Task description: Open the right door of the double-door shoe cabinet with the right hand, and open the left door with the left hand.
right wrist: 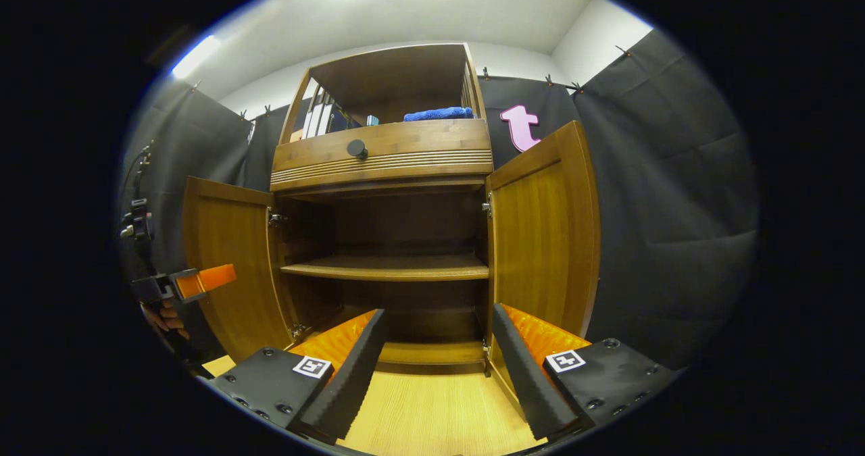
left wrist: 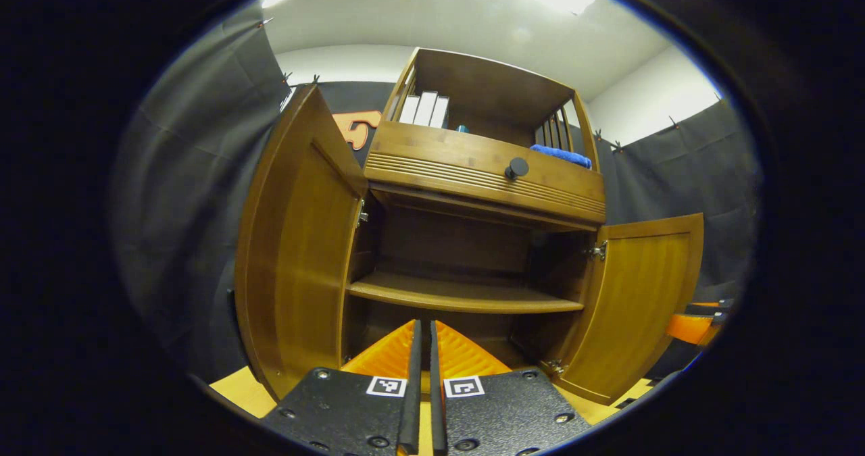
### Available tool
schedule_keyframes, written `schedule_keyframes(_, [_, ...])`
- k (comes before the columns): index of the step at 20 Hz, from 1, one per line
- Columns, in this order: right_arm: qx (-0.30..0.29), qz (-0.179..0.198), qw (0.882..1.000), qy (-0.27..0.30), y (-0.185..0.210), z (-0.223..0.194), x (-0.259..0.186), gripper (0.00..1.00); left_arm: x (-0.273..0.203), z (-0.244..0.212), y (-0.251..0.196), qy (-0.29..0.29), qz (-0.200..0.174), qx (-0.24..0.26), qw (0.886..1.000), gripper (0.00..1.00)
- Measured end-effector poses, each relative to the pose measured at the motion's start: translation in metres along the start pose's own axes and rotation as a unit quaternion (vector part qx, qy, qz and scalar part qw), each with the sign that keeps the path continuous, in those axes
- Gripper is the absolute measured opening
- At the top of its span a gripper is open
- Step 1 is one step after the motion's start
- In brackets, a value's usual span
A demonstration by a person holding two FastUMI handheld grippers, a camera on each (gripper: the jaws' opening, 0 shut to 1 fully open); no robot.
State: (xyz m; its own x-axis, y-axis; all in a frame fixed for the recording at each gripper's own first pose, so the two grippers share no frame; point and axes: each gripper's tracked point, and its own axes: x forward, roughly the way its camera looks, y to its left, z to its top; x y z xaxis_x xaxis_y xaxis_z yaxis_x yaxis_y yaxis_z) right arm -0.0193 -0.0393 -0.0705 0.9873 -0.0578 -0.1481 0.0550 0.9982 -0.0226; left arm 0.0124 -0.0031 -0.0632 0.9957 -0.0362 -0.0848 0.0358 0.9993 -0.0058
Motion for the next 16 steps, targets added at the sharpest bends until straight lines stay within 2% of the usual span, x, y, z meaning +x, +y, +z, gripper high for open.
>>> schedule_keyframes(1, [0.000, 0.000, 1.000, -0.001, 0.000, 0.000, -0.001, 1.00, 0.001, 0.000, -0.002, -0.006, 0.003, 0.007, 1.000, 0.00])
schedule_keyframes(2, [0.002, -0.001, 1.000, -0.001, -0.001, 0.000, -0.003, 1.00, 0.002, -0.002, -0.008, -0.006, -0.002, 0.008, 1.000, 0.17])
schedule_keyframes(3, [0.004, -0.003, 1.000, -0.001, -0.002, -0.001, -0.003, 1.00, 0.001, -0.007, -0.012, -0.004, -0.006, 0.008, 1.000, 0.21])
schedule_keyframes(8, [0.010, -0.008, 1.000, -0.001, -0.007, -0.002, -0.006, 1.00, 0.005, -0.026, -0.008, 0.018, -0.006, -0.014, 1.000, 0.66])
schedule_keyframes(12, [0.009, -0.011, 1.000, -0.002, -0.011, -0.001, -0.006, 1.00, 0.001, -0.029, 0.007, 0.019, 0.015, -0.031, 0.999, 0.95])
schedule_keyframes(16, [0.010, -0.012, 1.000, 0.000, -0.014, -0.003, -0.004, 1.00, 0.002, -0.021, 0.021, 0.001, 0.037, -0.013, 0.999, 0.98])
